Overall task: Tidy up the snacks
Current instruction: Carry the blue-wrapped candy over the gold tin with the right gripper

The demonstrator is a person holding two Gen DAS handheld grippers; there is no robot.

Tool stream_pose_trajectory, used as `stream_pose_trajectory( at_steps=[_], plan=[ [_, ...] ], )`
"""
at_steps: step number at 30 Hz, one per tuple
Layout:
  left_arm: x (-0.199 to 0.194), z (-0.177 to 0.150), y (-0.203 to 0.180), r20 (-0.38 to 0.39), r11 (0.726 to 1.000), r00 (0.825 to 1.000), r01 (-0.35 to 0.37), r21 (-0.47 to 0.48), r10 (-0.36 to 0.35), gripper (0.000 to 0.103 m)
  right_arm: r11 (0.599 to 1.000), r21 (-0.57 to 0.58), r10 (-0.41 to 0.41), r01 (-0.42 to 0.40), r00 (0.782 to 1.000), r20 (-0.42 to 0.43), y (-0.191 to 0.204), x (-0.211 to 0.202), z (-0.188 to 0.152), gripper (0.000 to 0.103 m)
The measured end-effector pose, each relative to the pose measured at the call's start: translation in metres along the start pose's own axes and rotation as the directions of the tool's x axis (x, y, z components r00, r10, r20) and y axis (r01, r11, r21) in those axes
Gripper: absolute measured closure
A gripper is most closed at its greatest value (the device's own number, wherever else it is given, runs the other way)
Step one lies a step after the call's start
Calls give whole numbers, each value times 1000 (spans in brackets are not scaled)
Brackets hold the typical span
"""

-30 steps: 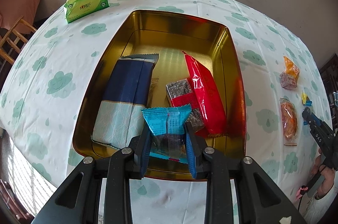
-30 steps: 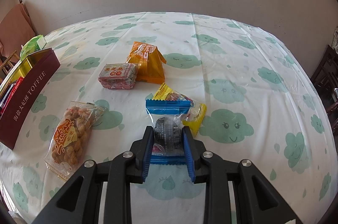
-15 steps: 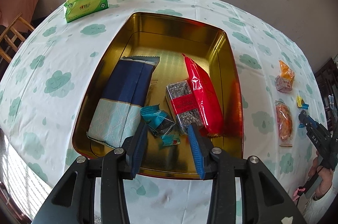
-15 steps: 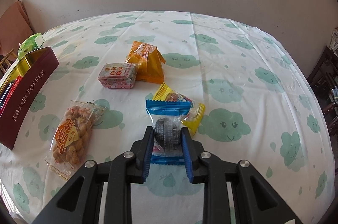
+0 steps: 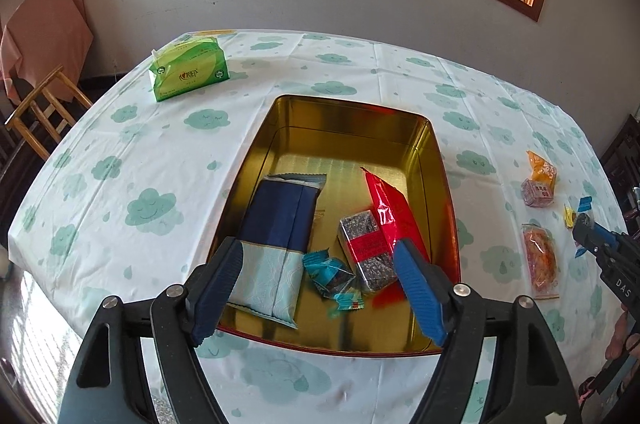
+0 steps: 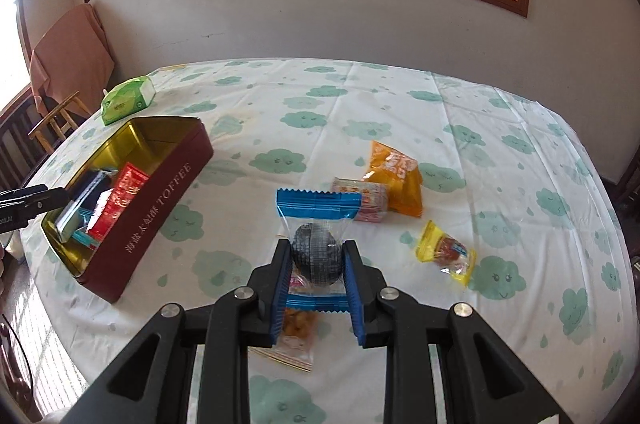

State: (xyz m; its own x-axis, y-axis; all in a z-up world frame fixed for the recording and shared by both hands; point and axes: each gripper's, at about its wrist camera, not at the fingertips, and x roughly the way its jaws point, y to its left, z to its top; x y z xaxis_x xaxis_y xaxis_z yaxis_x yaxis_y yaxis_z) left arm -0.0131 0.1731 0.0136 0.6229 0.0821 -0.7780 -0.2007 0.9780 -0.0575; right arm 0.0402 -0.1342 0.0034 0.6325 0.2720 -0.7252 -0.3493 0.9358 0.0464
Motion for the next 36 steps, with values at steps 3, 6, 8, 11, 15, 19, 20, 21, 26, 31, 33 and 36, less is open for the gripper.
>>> stream_pose_trajectory(
  at_steps=[3,6,8,11,15,19,20,21,26,31,33,36],
  plan=[
    [-5,2,16,16,999,999,-28,-37,28,23,996,-31,88,-88,996,-1,31,-2,8,77],
    [-9,3,30,19,996,998,-56,-72,57,22,985,-71,157,-157,988,-4,62,-2,15,77],
    [-9,2,40,16,993,997,-74,-90,76,21,976,-103,194,-193,981,-10,83,-1,17,77],
    [-10,0,51,12,989,994,-108,-106,110,20,959,-139,247,-249,969,-32,111,3,19,77],
    [-8,-4,61,-4,983,990,-140,-121,141,17,939,-184,282,-289,957,-64,140,10,17,77],
    [-8,-7,69,-6,979,988,-153,-131,154,15,926,-217,295,-308,951,-91,160,17,16,77],
    [-8,-7,70,-5,979,988,-156,-130,157,14,924,-223,295,-309,951,-97,163,19,16,77],
    [-8,-7,71,-5,979,987,-159,-130,160,13,923,-228,294,-310,950,-103,167,21,15,77],
    [-6,-8,75,-7,977,986,-164,-136,164,10,922,-241,281,-303,952,-123,176,30,14,77],
    [-4,-8,78,-18,976,987,-163,-143,162,10,921,-253,270,-296,954,-133,180,36,12,77],
    [-3,-8,78,-19,976,987,-163,-144,162,10,921,-261,265,-290,956,-130,182,37,13,77],
    [-3,-8,79,-20,976,987,-163,-147,162,10,922,-262,260,-285,957,-126,184,39,13,77]
  ],
)
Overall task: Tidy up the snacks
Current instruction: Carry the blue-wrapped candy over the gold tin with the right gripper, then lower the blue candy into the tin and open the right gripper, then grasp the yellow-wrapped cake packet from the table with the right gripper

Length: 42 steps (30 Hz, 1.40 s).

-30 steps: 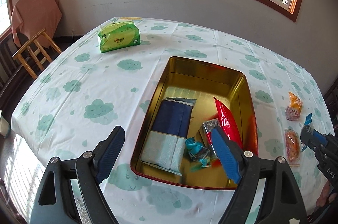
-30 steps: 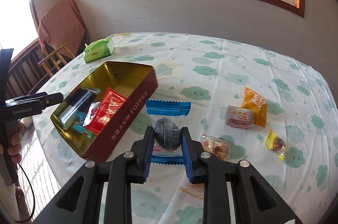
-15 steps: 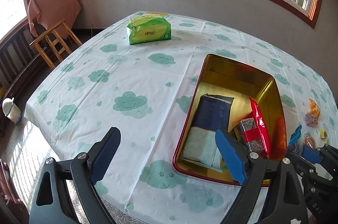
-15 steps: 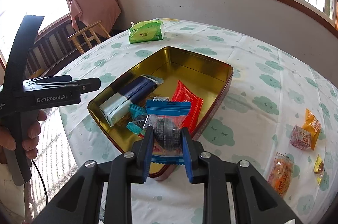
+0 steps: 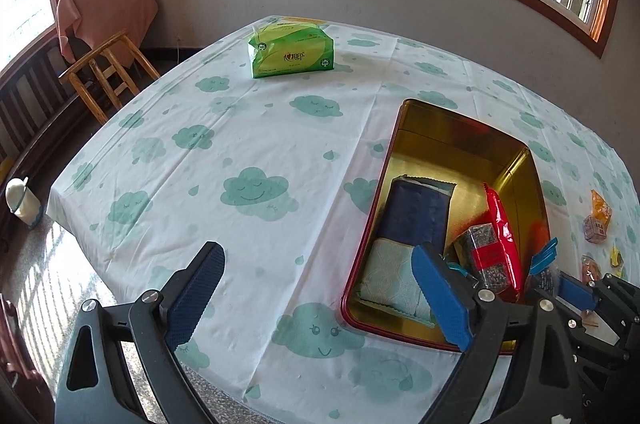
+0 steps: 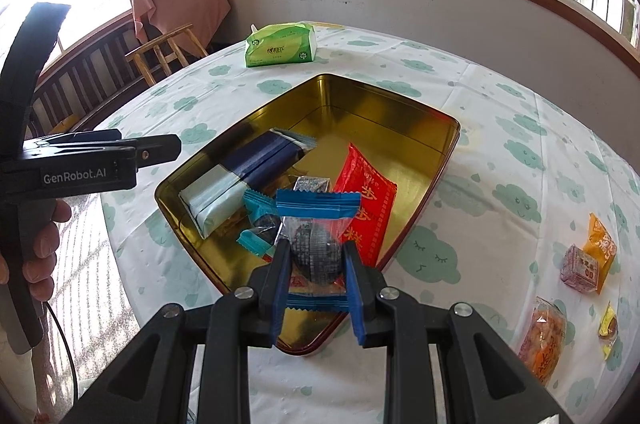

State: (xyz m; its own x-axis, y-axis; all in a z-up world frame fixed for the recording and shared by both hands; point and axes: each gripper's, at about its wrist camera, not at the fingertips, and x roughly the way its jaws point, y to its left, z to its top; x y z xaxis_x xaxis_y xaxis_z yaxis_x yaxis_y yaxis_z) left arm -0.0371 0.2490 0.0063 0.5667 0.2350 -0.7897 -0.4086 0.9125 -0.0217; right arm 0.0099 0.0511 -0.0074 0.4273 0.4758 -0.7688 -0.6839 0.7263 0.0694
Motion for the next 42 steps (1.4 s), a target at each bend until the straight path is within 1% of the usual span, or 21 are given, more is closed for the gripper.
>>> stream_pose_trajectory(
  at_steps=[6,14,17,19,22,27,31,33,36,39,42],
  plan=[
    [-1,-1,4,1,1000,1000,-5,-7,5,10,1000,8,11,-11,1000,1,0,4,1,77],
    [-3,-2,6,-4,1000,1000,2,-17,-2,10,999,11,37,-37,999,-21,3,7,-4,76],
    [-4,-2,5,-1,1000,1000,1,-15,-1,10,999,15,34,-34,999,-12,2,6,-5,76],
    [-4,-2,3,-3,1000,1000,4,-15,-4,10,999,27,44,-43,999,-17,0,7,-4,74],
    [-5,-1,0,-2,1000,1000,5,-11,-5,10,997,49,57,-56,998,-20,-4,7,-4,66],
    [-6,1,-9,-3,1000,1000,14,8,-14,10,995,69,71,-71,997,7,-9,0,-3,65],
    [-10,3,-19,4,999,1000,29,24,-29,10,994,85,63,-68,996,63,-17,-14,0,65],
    [-13,4,-27,11,998,999,40,40,-41,10,994,98,48,-57,995,90,-25,-23,1,61],
    [-16,5,-42,17,996,998,63,69,-65,10,991,130,2,-18,993,118,-44,-36,-1,61],
    [-21,5,-62,19,990,995,93,108,-95,10,983,176,-77,55,990,121,-75,-47,-10,61],
    [-24,3,-83,14,981,992,125,150,-128,10,962,239,-160,132,982,102,-116,-57,-26,61]
  ],
)
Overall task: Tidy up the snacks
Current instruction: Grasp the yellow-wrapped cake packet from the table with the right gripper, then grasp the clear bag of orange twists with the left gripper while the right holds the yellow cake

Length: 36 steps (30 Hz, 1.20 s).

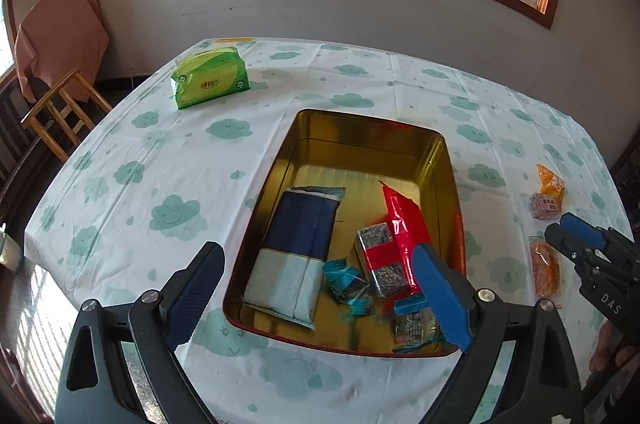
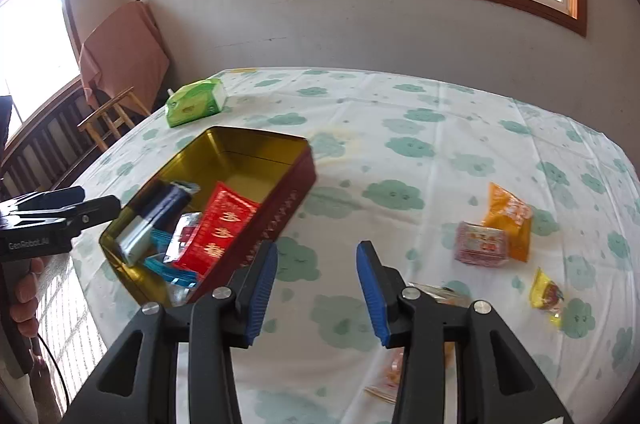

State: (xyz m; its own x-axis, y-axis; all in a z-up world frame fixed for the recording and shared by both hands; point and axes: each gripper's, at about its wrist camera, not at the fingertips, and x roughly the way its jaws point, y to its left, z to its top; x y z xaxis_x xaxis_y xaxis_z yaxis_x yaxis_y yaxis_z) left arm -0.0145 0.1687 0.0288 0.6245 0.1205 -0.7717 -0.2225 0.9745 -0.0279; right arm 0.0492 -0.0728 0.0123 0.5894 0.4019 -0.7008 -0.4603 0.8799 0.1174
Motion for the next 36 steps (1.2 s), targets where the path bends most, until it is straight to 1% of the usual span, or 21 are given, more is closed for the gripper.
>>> stream_pose_trajectory(
  at_steps=[4,7,11,15,16,18,20,23,24,26,29,33,36],
  plan=[
    [1,0,-30,-9,997,999,39,61,-39,10,993,34,-110,110,994,-15,-62,-9,-9,61],
    [1,-1,-49,-16,993,998,62,101,-60,10,989,20,-144,145,988,-54,-103,-11,-15,61],
    [2,-2,-68,-33,988,996,84,127,-81,10,990,-47,-141,136,982,-123,-145,-11,-21,61],
    [3,-3,-82,-47,985,995,98,140,-92,10,977,-178,-156,120,967,-201,-165,0,-23,61],
    [4,-3,-85,-53,985,994,98,144,-91,10,975,-195,-145,102,964,-223,-169,5,-23,61],
    [6,-4,-91,-62,983,994,96,154,-87,10,976,-206,-117,65,960,-256,-175,14,-22,61],
    [8,-5,-97,-70,982,994,95,164,-85,10,979,-201,-84,30,960,-268,-179,20,-23,61],
    [11,-6,-106,-83,979,993,97,179,-83,10,989,-149,-44,0,955,-292,-185,31,-26,61],
    [12,-6,-109,-87,978,993,100,184,-85,10,992,-126,-29,-9,955,-295,-186,34,-28,61],
    [14,-7,-115,-92,975,991,109,192,-92,10,995,-104,-31,4,965,-260,-186,33,-31,63],
    [18,-8,-126,-102,970,989,126,207,-107,10,999,-48,-30,20,975,-222,-187,30,-34,76],
    [24,-11,-145,-114,959,984,159,233,-136,10,998,4,-65,67,984,-164,-185,26,-41,77],
    [29,-13,-159,-127,950,978,195,244,-168,10,992,42,-115,121,985,-128,-184,23,-46,78]
  ],
)
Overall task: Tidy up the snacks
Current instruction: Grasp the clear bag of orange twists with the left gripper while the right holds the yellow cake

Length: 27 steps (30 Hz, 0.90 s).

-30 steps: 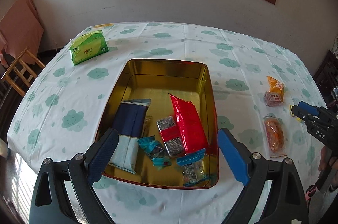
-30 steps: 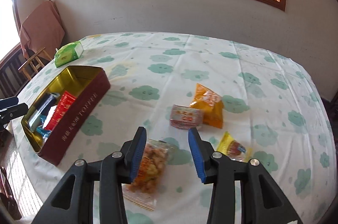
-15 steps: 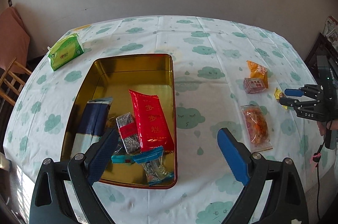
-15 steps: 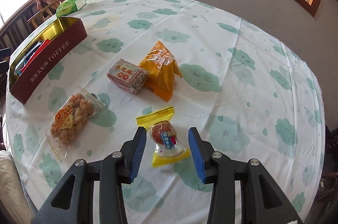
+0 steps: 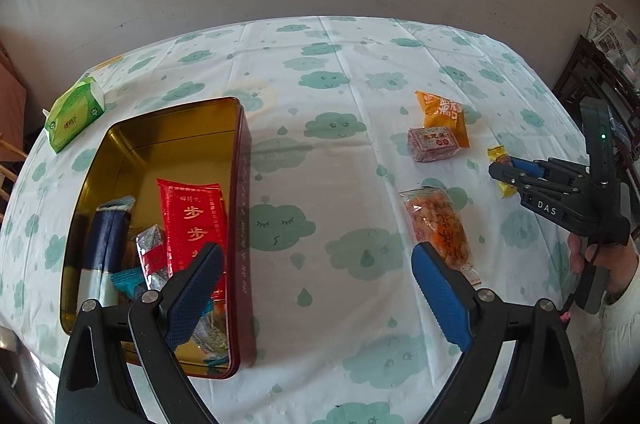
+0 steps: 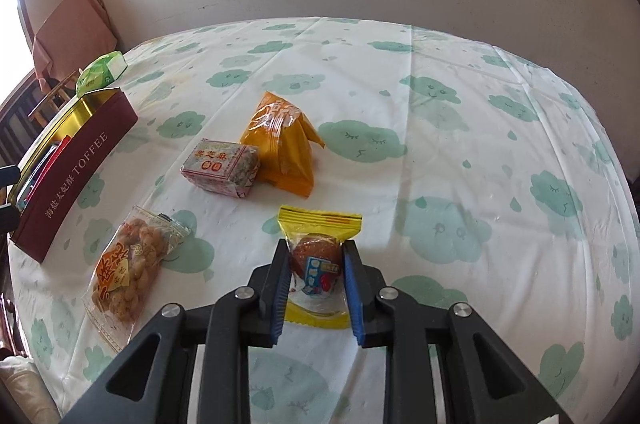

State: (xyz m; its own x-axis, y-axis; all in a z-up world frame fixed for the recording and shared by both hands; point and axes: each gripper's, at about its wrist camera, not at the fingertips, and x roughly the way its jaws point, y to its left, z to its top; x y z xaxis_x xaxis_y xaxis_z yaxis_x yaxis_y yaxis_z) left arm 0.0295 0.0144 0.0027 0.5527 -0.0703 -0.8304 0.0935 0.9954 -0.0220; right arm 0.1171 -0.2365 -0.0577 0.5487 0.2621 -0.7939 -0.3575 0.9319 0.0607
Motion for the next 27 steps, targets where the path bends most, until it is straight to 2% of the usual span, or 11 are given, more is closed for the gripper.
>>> stream_pose_trajectory(
  at_steps=[4,10,16,21,27],
  plan=[
    [13,6,-17,-7,999,999,53,-9,-53,10,995,59,-83,81,996,27,1,-3,-6,78],
    [42,11,-49,-52,995,993,103,-7,-103,12,984,120,-139,134,990,35,-5,-8,-13,78],
    [64,12,-79,-95,994,990,104,31,-101,18,983,139,-123,117,992,36,-9,-8,-14,78],
    [81,13,-84,-138,997,988,76,12,-74,34,983,157,-100,92,994,41,-13,-9,-15,78],
    [87,12,-86,-143,998,988,60,22,-57,38,983,170,-82,73,996,45,-15,-9,-16,77]
  ],
)
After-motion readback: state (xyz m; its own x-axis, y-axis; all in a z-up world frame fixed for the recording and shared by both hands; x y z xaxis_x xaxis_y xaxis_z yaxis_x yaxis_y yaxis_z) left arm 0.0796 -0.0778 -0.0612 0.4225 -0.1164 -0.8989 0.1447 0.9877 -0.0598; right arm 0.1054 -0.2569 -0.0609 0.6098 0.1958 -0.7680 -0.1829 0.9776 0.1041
